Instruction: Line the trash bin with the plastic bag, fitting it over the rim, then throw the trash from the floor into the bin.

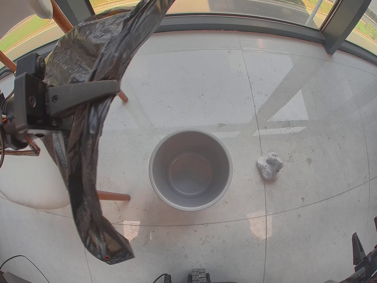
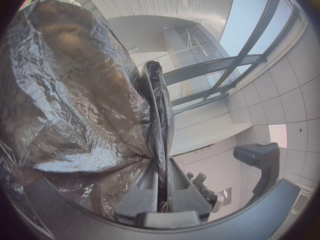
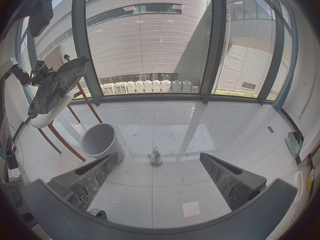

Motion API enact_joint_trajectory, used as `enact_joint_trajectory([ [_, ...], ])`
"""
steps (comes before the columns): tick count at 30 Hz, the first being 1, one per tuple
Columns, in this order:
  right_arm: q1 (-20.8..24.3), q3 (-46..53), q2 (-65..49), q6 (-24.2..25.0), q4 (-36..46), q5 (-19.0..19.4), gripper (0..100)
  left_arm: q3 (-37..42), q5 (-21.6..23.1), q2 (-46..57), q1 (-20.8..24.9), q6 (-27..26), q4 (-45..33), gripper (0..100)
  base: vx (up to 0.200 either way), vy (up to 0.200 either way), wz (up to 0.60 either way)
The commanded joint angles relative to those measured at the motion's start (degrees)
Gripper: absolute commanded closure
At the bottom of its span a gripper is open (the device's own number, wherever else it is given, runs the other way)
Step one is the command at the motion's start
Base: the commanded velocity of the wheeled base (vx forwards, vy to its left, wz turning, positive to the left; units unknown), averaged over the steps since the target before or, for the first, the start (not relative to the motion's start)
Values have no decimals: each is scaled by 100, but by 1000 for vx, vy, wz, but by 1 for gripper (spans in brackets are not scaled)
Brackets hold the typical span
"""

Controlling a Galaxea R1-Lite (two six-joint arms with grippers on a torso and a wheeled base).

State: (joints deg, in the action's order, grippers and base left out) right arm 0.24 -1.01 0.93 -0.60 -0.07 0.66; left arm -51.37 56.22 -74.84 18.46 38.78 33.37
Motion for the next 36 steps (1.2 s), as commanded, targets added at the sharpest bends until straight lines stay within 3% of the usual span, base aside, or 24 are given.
enact_joint_trajectory([
  [1, 2, 101, -93, -2, -1, 4, 0, -295, -639, -338, 905, 306, 188, 100, 0, 0, 0],
  [9, 2, 101, -93, -2, -1, 4, 0, -321, -709, -347, 1775, 675, 144, 100, 0, 0, 0],
  [18, 2, 101, -93, 33, -1, 4, 0, -154, -744, -558, 2162, 692, 126, 100, 0, 0, 0],
  [26, 2, 101, -93, 42, -1, 4, 0, 189, -727, -708, 2118, 613, 170, 100, 0, 0, 0],
  [30, 2, 101, -93, 42, -1, 4, 0, 268, -692, -708, 1811, 569, 170, 100, 0, 0, 0],
  [36, 2, 101, -93, 42, -1, 4, 0, 365, -683, -708, 1705, 262, 144, 100, 0, 0, 0],
])
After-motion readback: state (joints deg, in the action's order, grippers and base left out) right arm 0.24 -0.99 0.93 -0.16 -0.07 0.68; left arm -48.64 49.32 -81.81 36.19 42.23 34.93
